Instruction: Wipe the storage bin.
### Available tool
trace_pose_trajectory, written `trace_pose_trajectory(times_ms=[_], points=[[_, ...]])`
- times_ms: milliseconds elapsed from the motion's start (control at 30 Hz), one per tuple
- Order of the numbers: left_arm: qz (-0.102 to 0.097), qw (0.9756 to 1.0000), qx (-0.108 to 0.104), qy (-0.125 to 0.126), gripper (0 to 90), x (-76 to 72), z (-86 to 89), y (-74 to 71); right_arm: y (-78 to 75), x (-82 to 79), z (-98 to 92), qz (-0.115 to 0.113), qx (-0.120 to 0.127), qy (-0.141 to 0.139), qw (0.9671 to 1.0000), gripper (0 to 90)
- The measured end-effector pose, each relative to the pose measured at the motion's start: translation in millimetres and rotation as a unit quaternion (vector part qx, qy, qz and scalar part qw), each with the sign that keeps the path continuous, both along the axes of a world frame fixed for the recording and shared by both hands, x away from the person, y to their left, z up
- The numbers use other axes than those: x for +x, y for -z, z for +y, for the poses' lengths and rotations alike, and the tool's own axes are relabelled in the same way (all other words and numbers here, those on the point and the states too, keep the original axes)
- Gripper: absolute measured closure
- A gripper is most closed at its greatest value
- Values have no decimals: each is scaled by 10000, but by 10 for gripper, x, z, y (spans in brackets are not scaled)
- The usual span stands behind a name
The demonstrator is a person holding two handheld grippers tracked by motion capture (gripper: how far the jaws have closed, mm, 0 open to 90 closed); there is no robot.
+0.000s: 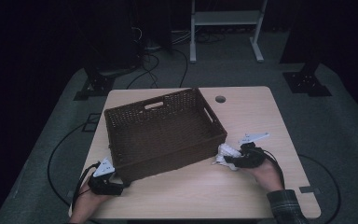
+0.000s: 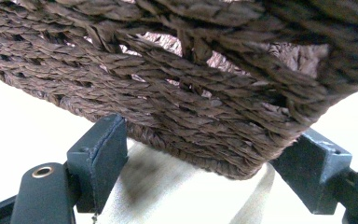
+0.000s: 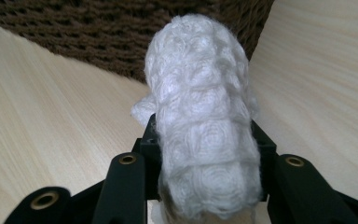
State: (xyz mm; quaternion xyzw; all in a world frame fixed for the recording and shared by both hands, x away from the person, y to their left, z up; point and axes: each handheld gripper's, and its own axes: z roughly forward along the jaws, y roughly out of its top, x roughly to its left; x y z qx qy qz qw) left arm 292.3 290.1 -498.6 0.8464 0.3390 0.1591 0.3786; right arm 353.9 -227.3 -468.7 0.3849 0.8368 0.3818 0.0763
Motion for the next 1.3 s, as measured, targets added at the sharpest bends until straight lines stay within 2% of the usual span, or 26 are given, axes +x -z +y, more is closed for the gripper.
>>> trace_pose_trajectory(times_ms=[200,467,867,1300], points=[[1,10000,-1,2,203,0,0,0,40,10,17,65,-41,-15,10000,604],[2,10000,0,3,203,1,1,0,15,2,17,28,-51,-17,10000,604],[3,10000,-2,4,203,1,1,0,-145,-50,19,-250,170,-88,9995,607],[0,10000,-1,7,203,2,1,0,-409,-131,27,-620,457,-170,9969,607]])
